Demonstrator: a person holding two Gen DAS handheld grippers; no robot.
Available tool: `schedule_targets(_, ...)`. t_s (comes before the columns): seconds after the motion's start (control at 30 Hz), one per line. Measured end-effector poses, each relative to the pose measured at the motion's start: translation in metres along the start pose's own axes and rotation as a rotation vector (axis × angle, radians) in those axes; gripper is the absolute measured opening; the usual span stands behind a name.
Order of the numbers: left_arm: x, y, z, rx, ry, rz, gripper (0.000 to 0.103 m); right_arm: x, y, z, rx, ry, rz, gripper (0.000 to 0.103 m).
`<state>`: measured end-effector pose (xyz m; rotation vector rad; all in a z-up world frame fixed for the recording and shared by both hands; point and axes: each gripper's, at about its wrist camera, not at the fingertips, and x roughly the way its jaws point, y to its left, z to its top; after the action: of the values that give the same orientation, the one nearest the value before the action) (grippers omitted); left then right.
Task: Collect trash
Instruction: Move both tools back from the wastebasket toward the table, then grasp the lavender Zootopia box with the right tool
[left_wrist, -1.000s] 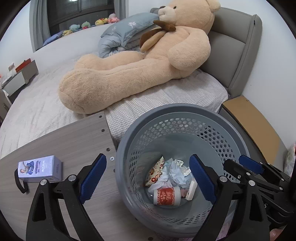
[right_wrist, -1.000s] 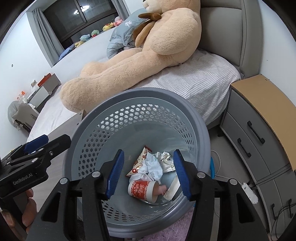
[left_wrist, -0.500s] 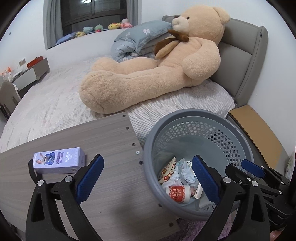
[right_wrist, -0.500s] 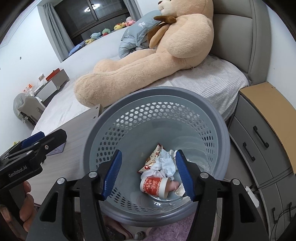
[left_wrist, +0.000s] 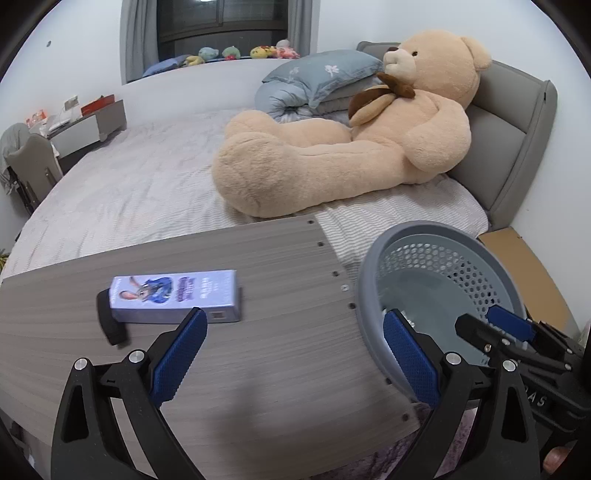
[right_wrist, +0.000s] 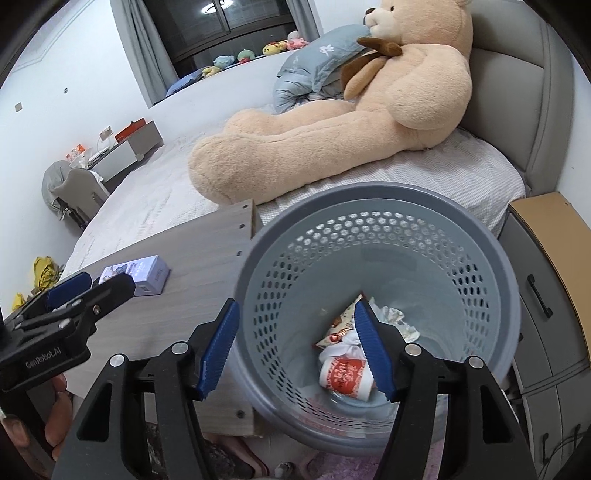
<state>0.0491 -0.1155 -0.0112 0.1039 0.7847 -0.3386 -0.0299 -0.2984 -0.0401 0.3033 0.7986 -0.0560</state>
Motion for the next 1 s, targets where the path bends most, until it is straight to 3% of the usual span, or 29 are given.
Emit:
schedule_targets(0.57,-0.021,0.092,-0.034,-0.096,0.004,0.114,0.094,0.033,0.102,-0.004,-0.145,0.046,0.135,0.064)
schedule_targets(1.0,-0.024,0.15,-0.047,-0.201,0.014,0.176,0.094,0.061,0.152,0.009,-0.264,0.105,0.211,0.064)
